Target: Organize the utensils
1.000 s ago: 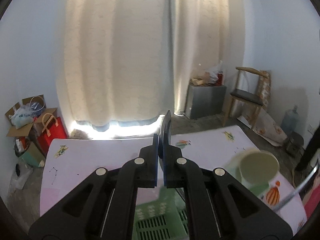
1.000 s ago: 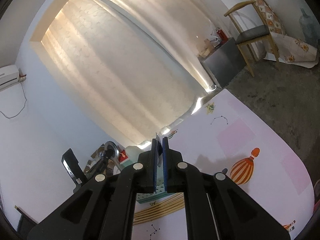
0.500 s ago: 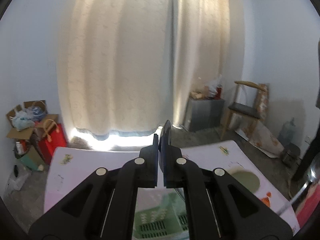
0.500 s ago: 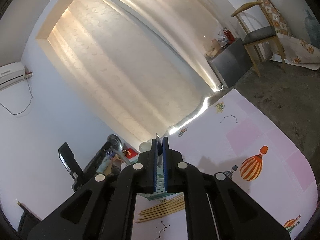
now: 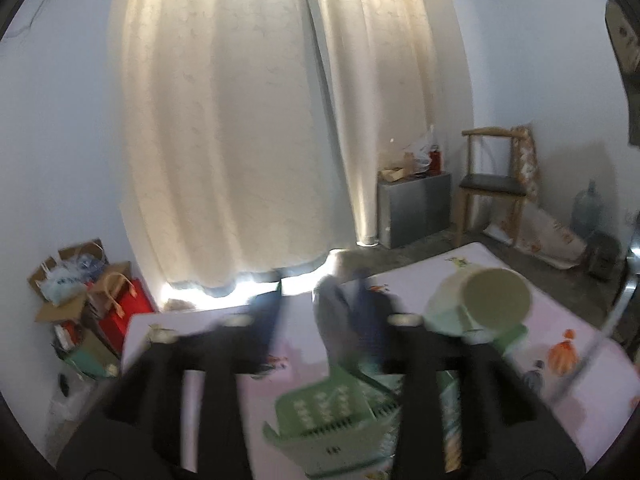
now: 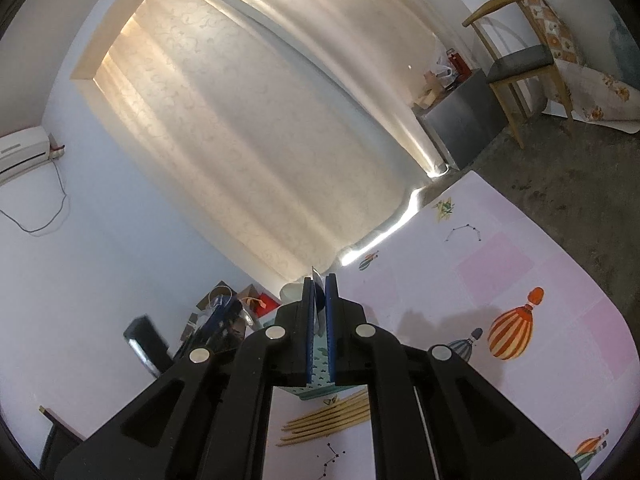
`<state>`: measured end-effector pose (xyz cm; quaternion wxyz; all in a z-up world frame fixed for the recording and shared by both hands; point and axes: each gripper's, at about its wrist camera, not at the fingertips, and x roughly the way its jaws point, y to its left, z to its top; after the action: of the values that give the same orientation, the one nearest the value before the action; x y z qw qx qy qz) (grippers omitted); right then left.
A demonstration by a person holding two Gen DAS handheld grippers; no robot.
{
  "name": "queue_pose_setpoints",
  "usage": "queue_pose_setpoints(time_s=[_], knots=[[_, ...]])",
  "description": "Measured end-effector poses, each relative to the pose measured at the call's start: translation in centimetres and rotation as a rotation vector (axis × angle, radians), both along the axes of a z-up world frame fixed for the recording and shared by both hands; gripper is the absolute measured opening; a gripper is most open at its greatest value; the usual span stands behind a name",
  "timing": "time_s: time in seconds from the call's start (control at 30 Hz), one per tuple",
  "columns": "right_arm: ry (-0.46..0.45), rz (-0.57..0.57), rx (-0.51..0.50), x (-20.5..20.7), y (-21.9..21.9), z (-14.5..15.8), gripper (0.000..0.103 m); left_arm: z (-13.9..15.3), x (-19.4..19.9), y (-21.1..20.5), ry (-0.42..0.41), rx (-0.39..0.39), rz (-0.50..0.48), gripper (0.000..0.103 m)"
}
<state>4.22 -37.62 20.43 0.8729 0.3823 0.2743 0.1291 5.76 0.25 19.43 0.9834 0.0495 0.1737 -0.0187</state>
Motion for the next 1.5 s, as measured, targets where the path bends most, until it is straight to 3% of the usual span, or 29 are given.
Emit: queue_pose_setpoints(time_s=[0.13, 0.37, 0.6, 0.9, 0.97, 1.1, 1.27, 1.5], knots=[[-0.019, 0.020, -0.009, 1.1, 1.1, 0.6, 0.006, 0.2, -2.2, 1.1, 0.010, -0.051, -0.016, 0.046], [-0.079, 0.088, -0.058, 4.4, 4.6, 3.0, 0.006, -0.6, -8.1, 5.5, 0.039, -0.199, 0.043, 0.049], [-0.206, 0.070, -0.352, 6.4, 9.5, 6.3, 0.006, -2.1, -10.0, 8.5, 0.103, -0.266, 0.086, 0.049], [-0.194, 0.208, -0.643, 8.0, 18.1, 1.4, 0.008, -3.3, -9.6, 9.9, 0.140, -0.306, 0.116, 0.049], [-0.173, 0.251, -0.670, 8.0, 19.3, 0.2, 0.009, -3.6, -9.8, 9.8, 0.148, -0.301, 0.113, 0.049], [-0.113, 0.292, -0.658, 8.3, 20.0, -1.6, 0.011, -4.5, -9.5, 10.3, 0.186, -0.314, 0.112, 0.049], [-0.096, 0.283, -0.586, 8.5, 18.4, -1.1, 0.019, -5.7, -9.4, 11.1, 0.255, -0.382, 0.105, 0.049], [-0.140, 0.213, -0.456, 6.4, 14.9, 1.9, 0.021, -10.3, -8.6, 13.1, 0.456, -0.635, 0.065, 0.047]])
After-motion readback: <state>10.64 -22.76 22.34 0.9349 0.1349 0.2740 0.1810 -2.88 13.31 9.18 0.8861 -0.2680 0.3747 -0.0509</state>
